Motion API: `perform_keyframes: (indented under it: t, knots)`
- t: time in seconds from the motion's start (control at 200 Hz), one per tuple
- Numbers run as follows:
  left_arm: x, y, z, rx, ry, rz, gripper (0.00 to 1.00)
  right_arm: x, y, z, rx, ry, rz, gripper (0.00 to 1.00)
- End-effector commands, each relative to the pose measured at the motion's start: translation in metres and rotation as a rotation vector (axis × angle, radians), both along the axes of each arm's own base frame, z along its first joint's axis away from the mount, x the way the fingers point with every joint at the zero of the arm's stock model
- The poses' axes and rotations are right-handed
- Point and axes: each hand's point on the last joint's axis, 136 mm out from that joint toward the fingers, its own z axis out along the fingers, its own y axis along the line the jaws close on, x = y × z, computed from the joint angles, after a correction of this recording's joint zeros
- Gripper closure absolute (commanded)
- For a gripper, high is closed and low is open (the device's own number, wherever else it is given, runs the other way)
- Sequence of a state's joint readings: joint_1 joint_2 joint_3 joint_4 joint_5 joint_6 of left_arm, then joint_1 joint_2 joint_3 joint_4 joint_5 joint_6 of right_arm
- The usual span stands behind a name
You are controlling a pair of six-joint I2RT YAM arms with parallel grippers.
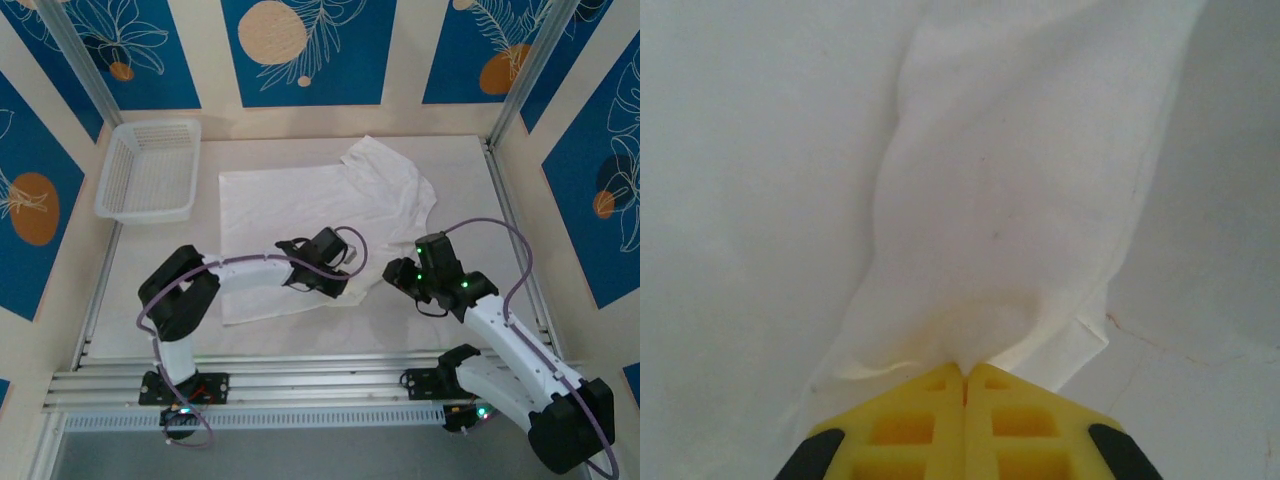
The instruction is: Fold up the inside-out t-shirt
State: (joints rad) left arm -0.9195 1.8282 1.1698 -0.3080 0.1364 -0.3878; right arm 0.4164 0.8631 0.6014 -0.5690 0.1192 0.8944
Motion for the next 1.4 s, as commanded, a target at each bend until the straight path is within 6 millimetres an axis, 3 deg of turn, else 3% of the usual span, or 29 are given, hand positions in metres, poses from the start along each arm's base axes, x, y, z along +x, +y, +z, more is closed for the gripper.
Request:
perform_keyframes:
  t: [0.0, 0.11, 0.215, 0.445, 0.58, 0.715, 0.825, 1.035, 1.255, 1.39]
  knots:
    - [0.015, 0.005, 0.029, -0.067, -0.019, 0.052, 0.89, -0.012, 0.015, -0.004, 0.012, -0.014, 0.104, 0.55]
    - [0.019, 0.007, 0.042, -0.113, -0.006, 0.070, 0.69, -0.020, 0.034, -0.005, 0.013, -0.024, 0.171, 0.53]
    - [0.027, 0.016, 0.065, -0.166, -0.038, 0.102, 0.58, -0.027, 0.050, -0.012, 0.021, 0.010, 0.156, 0.53]
    - [0.041, 0.066, 0.106, -0.191, -0.145, 0.223, 0.53, -0.041, 0.096, -0.045, 0.201, 0.217, -0.089, 0.59]
    - [0.039, 0.091, 0.110, -0.202, -0.157, 0.274, 0.51, -0.036, 0.120, -0.055, 0.252, 0.252, -0.135, 0.61]
    - [0.033, 0.101, 0.108, -0.208, -0.149, 0.285, 0.50, -0.026, 0.141, -0.057, 0.294, 0.248, -0.111, 0.60]
    - [0.031, 0.104, 0.104, -0.208, -0.141, 0.288, 0.49, -0.018, 0.145, -0.062, 0.288, 0.233, -0.125, 0.58]
    - [0.031, 0.102, 0.100, -0.216, -0.128, 0.284, 0.49, -0.002, 0.145, -0.064, 0.304, 0.194, -0.157, 0.69]
    - [0.031, 0.098, 0.096, -0.224, -0.114, 0.282, 0.49, 0.000, 0.139, -0.062, 0.270, 0.182, -0.166, 0.62]
    - [0.032, 0.097, 0.096, -0.226, -0.112, 0.278, 0.48, 0.002, 0.136, -0.067, 0.269, 0.179, -0.173, 0.67]
